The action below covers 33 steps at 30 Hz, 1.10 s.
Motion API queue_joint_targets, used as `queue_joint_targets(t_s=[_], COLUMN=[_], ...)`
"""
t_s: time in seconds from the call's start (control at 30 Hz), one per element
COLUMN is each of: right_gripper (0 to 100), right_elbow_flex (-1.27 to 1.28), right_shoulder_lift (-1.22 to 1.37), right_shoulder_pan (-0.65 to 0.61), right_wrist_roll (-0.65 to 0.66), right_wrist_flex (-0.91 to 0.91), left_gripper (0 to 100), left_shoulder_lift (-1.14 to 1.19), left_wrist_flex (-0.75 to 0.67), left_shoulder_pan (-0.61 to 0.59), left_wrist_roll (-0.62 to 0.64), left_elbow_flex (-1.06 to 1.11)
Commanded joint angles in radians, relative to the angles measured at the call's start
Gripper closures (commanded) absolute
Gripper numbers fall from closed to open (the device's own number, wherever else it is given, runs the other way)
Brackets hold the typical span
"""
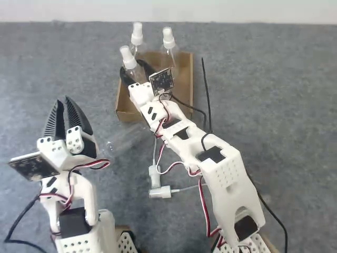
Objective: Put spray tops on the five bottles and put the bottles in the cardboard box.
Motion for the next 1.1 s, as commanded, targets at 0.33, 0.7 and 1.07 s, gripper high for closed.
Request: queue_joint_targets(t_s=[0.33,0.7,1.07], right_gripper=[85.0,84.6,75.6], right_elbow_flex=[-0.063,-0.063,-0.063], right_shoulder_lift=[-0.012,-0.013,-0.022], right_shoulder_pan=[-0.018,-0.018,-0.019], right_wrist_roll=[-0.075,-0.094,-0.094], right_wrist_flex=[0.056,0.058,0.142], left_gripper=[94,94,94], left_shoulder_lift=[-0.017,-0.017,-0.017], left_wrist_flex=[-0.035,-0.035,-0.035], left_shoulder_pan=[-0.003,-0.003,-0.002], left_wrist_roll=[0.008,0.008,0.008], left_elbow_flex=[-0.013,-0.013,-0.013])
